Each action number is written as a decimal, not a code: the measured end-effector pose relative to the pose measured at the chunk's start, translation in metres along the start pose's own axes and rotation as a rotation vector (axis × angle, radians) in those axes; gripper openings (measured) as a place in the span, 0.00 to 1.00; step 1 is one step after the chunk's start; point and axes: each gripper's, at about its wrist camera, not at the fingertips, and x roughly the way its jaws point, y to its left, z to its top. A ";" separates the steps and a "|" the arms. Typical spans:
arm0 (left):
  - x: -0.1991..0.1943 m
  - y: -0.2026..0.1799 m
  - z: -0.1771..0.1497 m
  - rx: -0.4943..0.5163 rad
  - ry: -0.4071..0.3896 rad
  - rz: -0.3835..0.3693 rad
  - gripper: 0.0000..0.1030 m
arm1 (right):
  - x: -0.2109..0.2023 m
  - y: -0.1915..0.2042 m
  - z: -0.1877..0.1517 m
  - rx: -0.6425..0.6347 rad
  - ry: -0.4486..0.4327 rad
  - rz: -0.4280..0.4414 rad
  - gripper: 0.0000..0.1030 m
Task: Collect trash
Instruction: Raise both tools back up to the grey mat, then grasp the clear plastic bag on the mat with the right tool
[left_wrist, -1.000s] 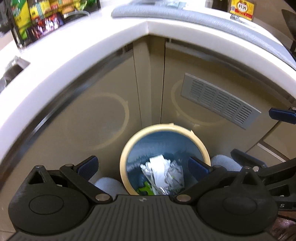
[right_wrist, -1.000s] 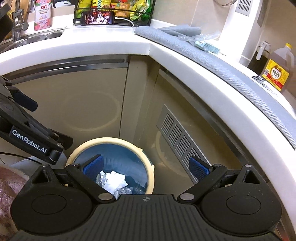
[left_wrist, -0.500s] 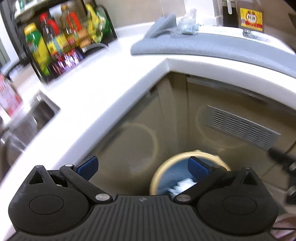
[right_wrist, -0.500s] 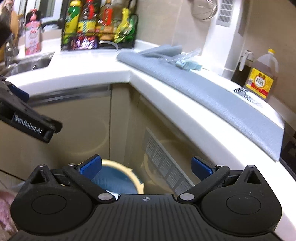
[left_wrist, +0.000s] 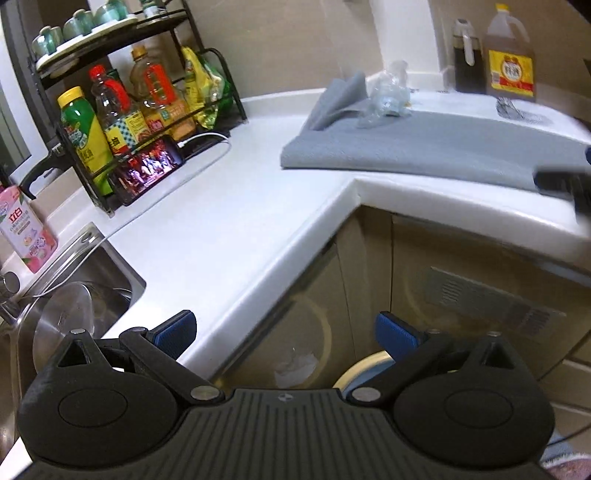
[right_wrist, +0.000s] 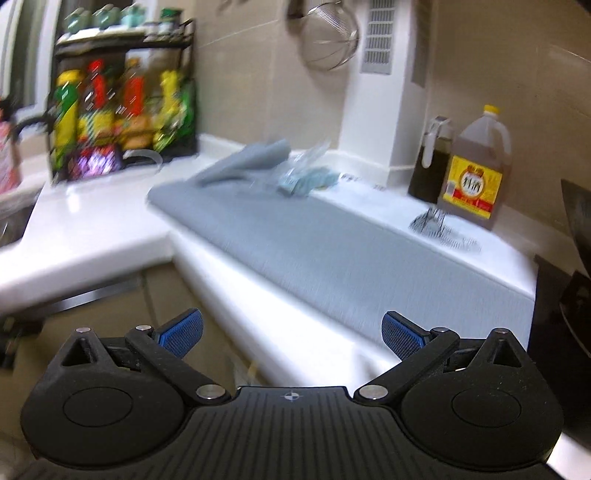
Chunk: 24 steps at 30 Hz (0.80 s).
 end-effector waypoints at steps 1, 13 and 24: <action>0.001 0.003 0.002 -0.012 0.001 -0.001 1.00 | 0.007 -0.004 0.010 0.029 -0.006 0.006 1.00; 0.006 0.042 0.011 -0.121 0.004 0.023 1.00 | 0.159 -0.006 0.112 0.153 -0.026 -0.001 1.00; 0.019 0.064 0.018 -0.147 0.038 0.052 1.00 | 0.275 -0.016 0.141 0.392 0.089 -0.005 1.00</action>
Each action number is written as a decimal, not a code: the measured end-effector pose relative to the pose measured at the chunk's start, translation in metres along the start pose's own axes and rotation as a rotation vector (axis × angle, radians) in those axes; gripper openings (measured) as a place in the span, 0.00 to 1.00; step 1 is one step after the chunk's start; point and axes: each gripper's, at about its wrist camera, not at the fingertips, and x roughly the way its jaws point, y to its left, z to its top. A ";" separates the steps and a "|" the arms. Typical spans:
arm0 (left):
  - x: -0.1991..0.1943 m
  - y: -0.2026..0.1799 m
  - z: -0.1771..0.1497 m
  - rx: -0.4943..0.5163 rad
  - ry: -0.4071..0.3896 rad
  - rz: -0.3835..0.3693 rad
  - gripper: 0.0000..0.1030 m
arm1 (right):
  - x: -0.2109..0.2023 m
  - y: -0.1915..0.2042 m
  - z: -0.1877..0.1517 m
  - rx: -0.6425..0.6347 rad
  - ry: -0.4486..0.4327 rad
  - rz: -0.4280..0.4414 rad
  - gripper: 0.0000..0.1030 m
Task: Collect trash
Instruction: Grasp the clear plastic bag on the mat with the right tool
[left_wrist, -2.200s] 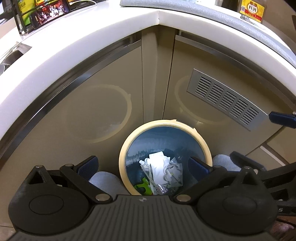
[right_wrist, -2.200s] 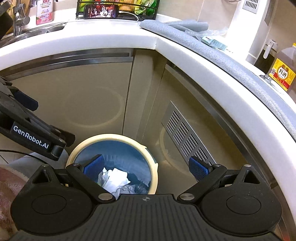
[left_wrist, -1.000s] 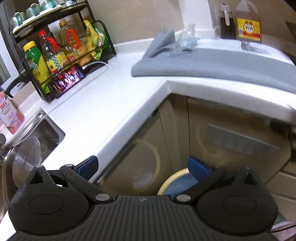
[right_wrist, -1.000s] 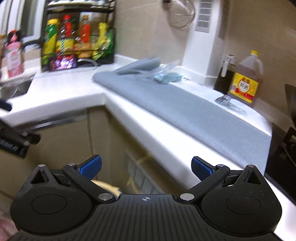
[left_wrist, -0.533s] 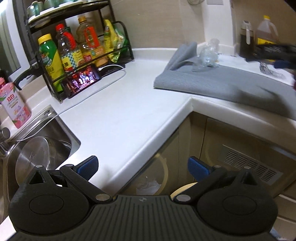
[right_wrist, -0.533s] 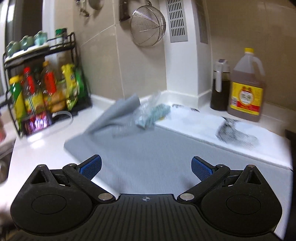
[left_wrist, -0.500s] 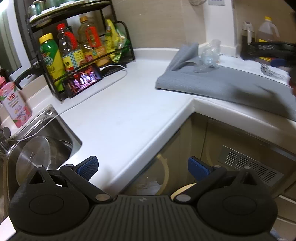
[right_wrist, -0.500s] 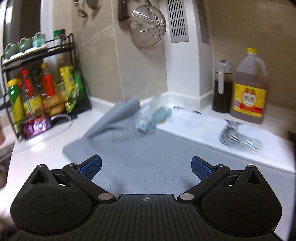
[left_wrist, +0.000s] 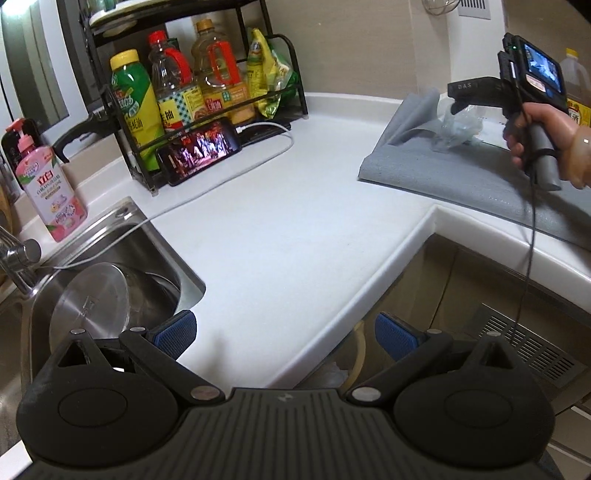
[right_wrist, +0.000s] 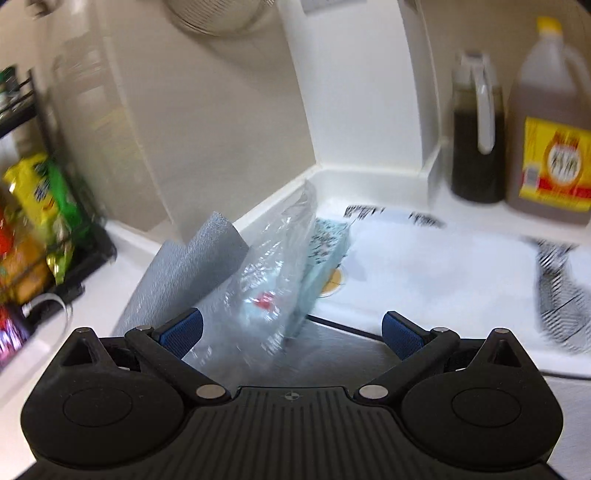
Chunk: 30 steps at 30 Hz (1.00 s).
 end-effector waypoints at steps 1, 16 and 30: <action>0.001 -0.001 0.000 -0.001 0.004 -0.002 1.00 | 0.005 0.003 0.000 0.000 0.009 0.011 1.00; -0.003 -0.010 0.004 0.006 -0.021 -0.045 1.00 | -0.086 -0.005 -0.016 -0.001 -0.148 0.205 0.04; 0.010 -0.081 0.065 0.079 -0.106 -0.200 1.00 | -0.126 -0.149 -0.041 0.159 -0.113 -0.082 0.07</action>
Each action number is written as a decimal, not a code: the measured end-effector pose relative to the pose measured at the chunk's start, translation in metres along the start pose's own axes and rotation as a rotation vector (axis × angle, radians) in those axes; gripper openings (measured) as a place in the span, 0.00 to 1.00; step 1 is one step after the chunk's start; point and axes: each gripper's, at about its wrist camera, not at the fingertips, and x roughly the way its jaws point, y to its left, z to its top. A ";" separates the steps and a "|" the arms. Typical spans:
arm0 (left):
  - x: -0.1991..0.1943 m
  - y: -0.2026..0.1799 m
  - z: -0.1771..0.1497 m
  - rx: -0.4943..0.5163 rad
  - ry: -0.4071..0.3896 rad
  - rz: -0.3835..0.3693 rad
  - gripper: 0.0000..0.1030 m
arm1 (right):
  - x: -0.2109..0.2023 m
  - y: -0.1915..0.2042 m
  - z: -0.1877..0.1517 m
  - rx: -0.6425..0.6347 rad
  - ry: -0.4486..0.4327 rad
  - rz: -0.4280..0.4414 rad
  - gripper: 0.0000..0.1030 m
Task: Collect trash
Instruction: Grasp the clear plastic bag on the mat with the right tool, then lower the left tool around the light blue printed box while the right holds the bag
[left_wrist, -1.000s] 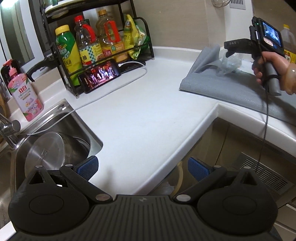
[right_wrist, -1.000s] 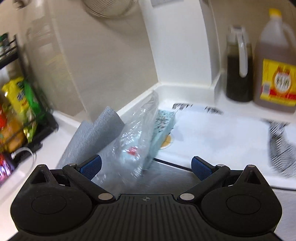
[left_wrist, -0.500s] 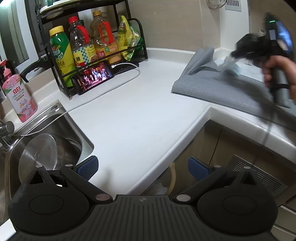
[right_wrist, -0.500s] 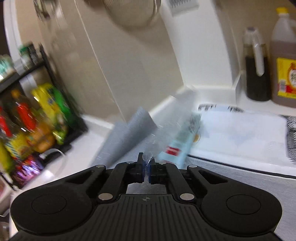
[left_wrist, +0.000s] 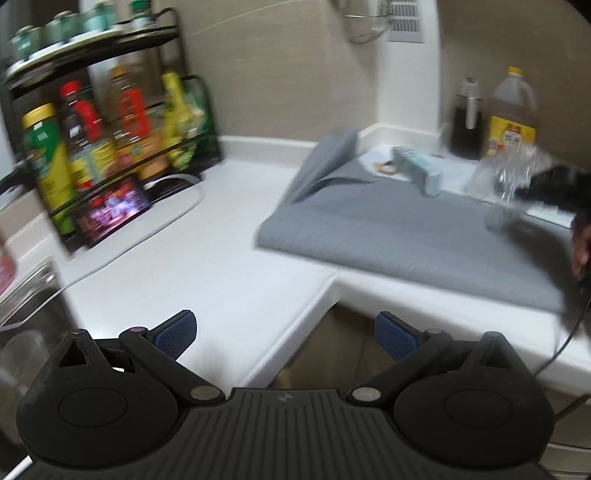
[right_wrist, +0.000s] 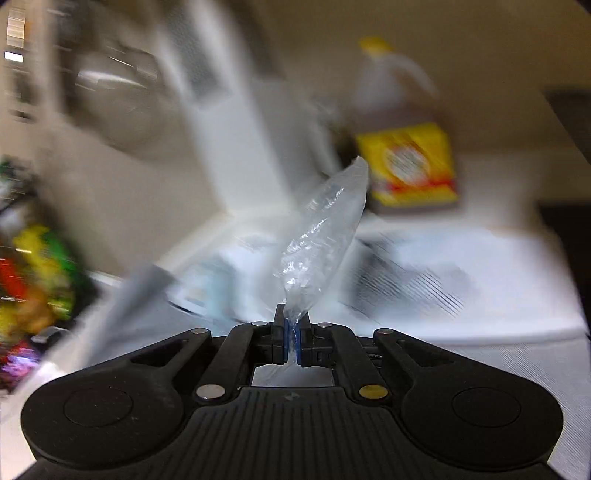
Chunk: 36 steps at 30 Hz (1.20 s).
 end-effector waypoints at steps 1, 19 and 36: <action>0.008 -0.007 0.007 0.009 -0.001 -0.006 1.00 | 0.007 -0.008 -0.001 0.033 0.017 -0.008 0.08; 0.188 -0.154 0.178 -0.020 -0.059 -0.250 1.00 | 0.050 -0.003 0.011 -0.079 -0.056 -0.162 0.91; 0.300 -0.191 0.161 0.007 0.025 -0.218 1.00 | 0.084 0.008 0.013 -0.242 0.101 -0.273 1.00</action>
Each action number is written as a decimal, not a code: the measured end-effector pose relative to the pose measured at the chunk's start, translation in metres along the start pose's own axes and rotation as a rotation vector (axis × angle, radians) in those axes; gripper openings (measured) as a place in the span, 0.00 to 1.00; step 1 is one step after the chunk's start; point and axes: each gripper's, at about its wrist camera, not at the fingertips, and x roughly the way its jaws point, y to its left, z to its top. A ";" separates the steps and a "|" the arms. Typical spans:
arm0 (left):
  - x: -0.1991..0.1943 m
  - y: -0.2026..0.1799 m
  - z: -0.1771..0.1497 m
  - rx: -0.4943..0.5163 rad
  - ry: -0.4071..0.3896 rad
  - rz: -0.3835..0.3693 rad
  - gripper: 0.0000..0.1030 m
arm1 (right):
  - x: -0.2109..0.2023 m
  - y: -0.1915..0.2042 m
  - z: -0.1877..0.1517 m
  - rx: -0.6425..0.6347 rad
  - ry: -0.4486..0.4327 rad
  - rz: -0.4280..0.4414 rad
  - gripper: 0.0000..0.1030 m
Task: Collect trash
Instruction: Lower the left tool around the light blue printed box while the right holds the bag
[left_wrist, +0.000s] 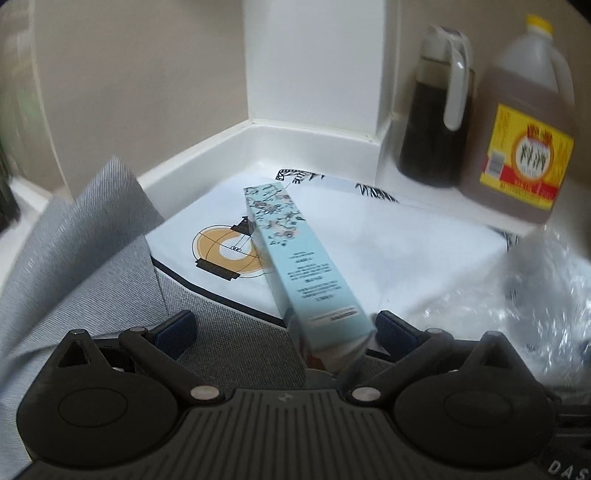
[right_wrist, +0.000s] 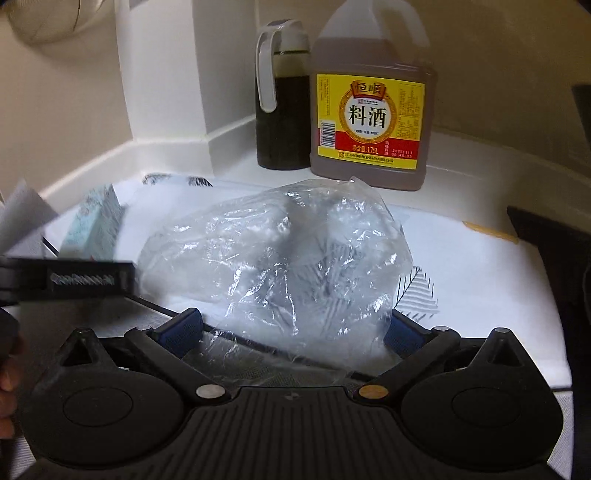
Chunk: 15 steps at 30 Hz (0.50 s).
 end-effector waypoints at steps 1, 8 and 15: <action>0.001 0.003 -0.002 -0.002 -0.020 0.006 1.00 | 0.001 0.001 0.000 -0.001 0.000 -0.007 1.00; 0.004 0.004 -0.003 -0.003 -0.021 0.007 1.00 | 0.001 0.002 -0.001 0.003 0.001 -0.006 1.00; 0.004 0.004 -0.004 -0.003 -0.022 0.006 1.00 | 0.001 0.001 0.000 0.005 0.001 -0.004 1.00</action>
